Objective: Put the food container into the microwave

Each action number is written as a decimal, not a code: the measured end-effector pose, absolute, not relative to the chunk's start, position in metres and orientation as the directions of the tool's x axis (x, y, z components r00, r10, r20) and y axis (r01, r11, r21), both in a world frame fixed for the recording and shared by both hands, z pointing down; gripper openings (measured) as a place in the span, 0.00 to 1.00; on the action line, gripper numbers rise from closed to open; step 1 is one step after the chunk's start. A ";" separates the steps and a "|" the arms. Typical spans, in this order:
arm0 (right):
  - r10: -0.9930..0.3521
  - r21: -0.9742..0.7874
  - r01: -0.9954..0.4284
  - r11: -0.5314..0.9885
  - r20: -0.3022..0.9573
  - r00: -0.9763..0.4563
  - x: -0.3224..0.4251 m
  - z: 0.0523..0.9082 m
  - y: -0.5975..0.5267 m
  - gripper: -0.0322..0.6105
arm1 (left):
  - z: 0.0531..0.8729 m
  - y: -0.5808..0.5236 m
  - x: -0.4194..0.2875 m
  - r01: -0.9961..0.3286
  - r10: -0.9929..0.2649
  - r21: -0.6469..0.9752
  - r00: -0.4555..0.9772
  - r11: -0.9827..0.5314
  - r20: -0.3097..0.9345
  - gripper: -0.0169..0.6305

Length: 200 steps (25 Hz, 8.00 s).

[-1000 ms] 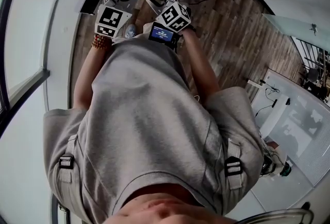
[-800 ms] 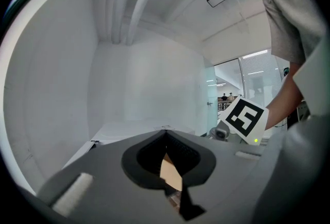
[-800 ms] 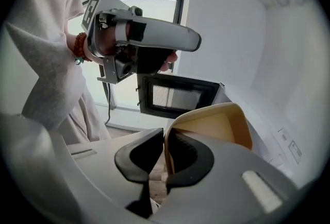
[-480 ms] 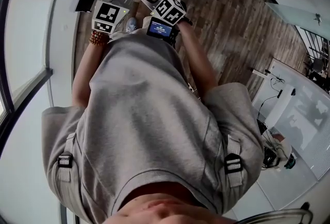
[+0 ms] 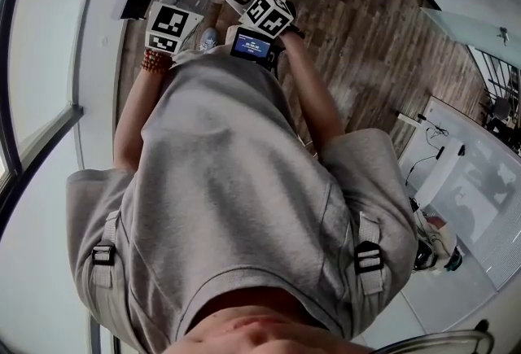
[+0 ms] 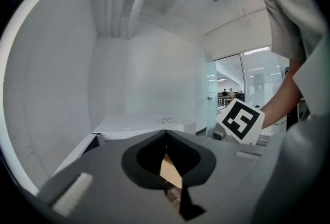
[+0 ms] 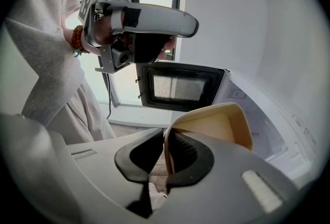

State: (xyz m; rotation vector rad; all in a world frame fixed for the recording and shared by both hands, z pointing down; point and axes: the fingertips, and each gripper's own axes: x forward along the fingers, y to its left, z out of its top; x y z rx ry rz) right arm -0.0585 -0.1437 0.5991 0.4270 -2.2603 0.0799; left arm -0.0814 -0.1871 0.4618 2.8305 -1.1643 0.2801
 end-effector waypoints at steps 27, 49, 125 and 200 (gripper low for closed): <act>-0.257 0.095 -0.287 0.953 0.754 -0.604 -0.069 0.607 -0.160 0.12 | 0.466 -0.188 -0.088 -0.743 -0.729 -0.011 0.653 -0.669 0.208 0.03; -0.250 0.150 -0.231 0.961 0.829 -0.501 -0.054 0.647 -0.200 0.12 | 0.478 -0.209 -0.092 -0.746 -0.719 0.014 0.646 -0.666 0.254 0.03; -0.527 0.362 -0.431 0.827 0.766 -0.368 -0.048 0.683 -0.361 0.23 | 0.529 -0.333 -0.079 -0.719 -0.661 0.011 0.645 -0.695 0.384 0.03; -0.544 0.323 -0.451 0.832 0.634 -0.549 -0.035 0.570 -0.176 0.14 | 0.441 -0.172 -0.070 -0.788 -0.786 -0.073 0.594 -0.611 0.171 0.03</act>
